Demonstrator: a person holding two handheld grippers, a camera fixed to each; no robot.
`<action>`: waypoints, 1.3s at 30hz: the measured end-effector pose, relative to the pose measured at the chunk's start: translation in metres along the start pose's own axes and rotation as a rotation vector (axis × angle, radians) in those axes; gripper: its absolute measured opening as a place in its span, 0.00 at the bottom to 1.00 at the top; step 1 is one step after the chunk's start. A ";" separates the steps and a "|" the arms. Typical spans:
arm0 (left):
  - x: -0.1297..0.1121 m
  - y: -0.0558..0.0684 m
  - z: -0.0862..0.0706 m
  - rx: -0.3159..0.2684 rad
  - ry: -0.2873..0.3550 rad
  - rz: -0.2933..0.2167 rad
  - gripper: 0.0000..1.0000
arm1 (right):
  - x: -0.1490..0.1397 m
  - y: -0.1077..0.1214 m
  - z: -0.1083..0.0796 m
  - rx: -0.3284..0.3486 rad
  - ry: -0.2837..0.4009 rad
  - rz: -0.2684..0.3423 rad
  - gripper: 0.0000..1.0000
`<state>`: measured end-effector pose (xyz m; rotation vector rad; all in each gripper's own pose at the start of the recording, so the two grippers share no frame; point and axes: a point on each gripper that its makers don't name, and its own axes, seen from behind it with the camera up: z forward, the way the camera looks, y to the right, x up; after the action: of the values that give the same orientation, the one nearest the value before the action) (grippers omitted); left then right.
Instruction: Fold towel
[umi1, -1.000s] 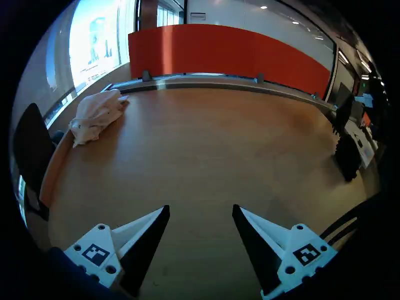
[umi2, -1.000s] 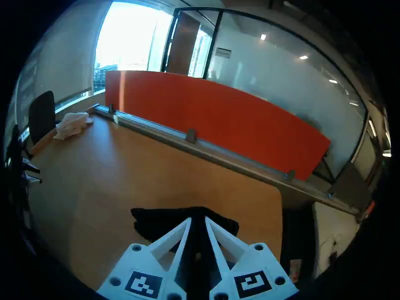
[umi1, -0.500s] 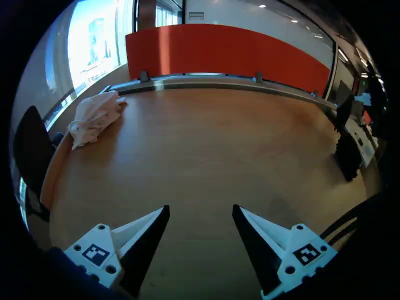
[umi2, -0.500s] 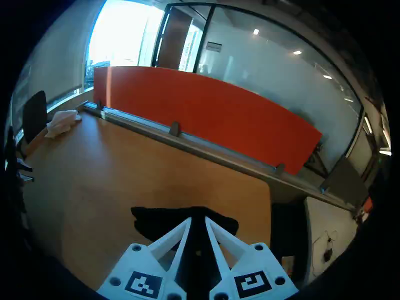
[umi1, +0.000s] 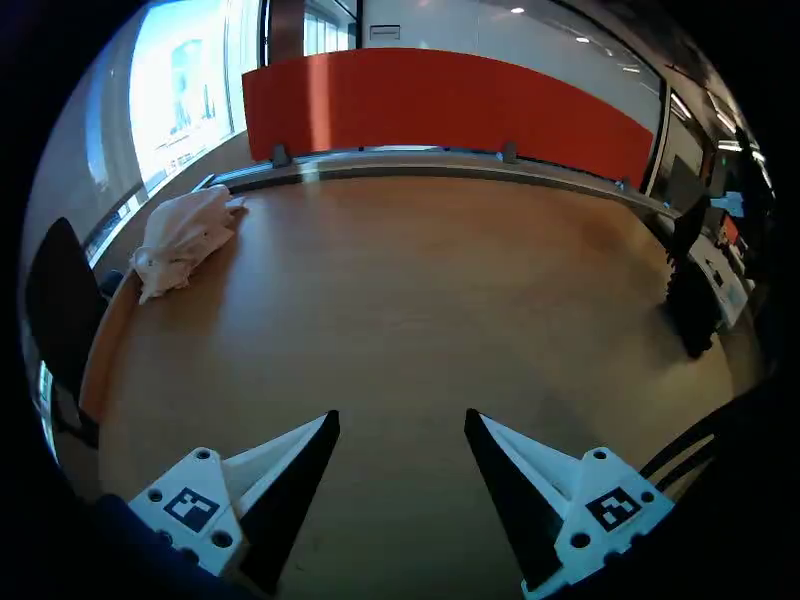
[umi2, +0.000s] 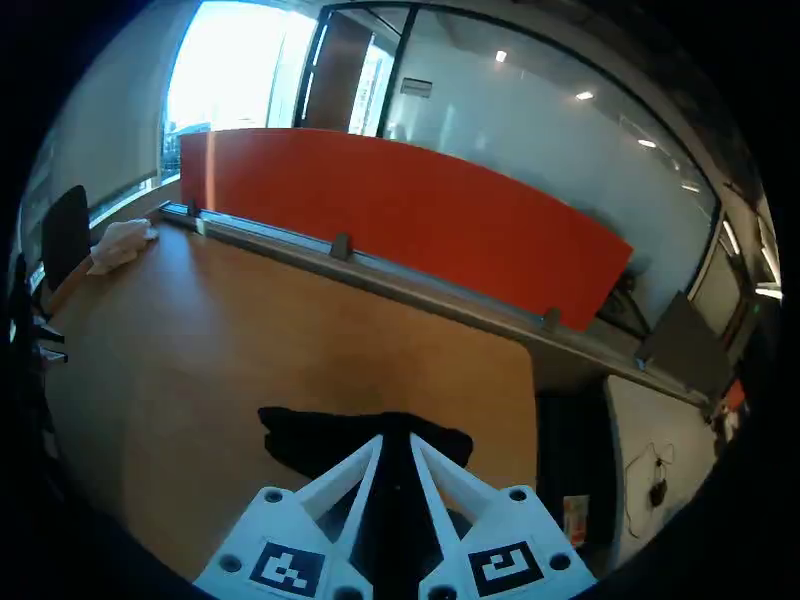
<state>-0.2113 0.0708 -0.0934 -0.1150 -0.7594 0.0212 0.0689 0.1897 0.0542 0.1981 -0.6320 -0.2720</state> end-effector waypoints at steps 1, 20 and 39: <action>0.000 0.001 0.000 -0.002 0.000 0.002 0.93 | -0.004 0.001 -0.003 -0.002 -0.003 0.004 0.05; -0.004 0.009 0.000 -0.027 -0.002 0.028 0.93 | -0.106 0.026 -0.046 -0.053 -0.136 0.048 0.05; -0.007 0.004 -0.005 -0.013 -0.002 0.031 0.93 | -0.189 0.036 -0.051 -0.098 -0.267 0.114 0.05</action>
<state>-0.2134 0.0742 -0.1023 -0.1392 -0.7598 0.0457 -0.0390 0.2870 -0.0813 0.0310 -0.8898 -0.2207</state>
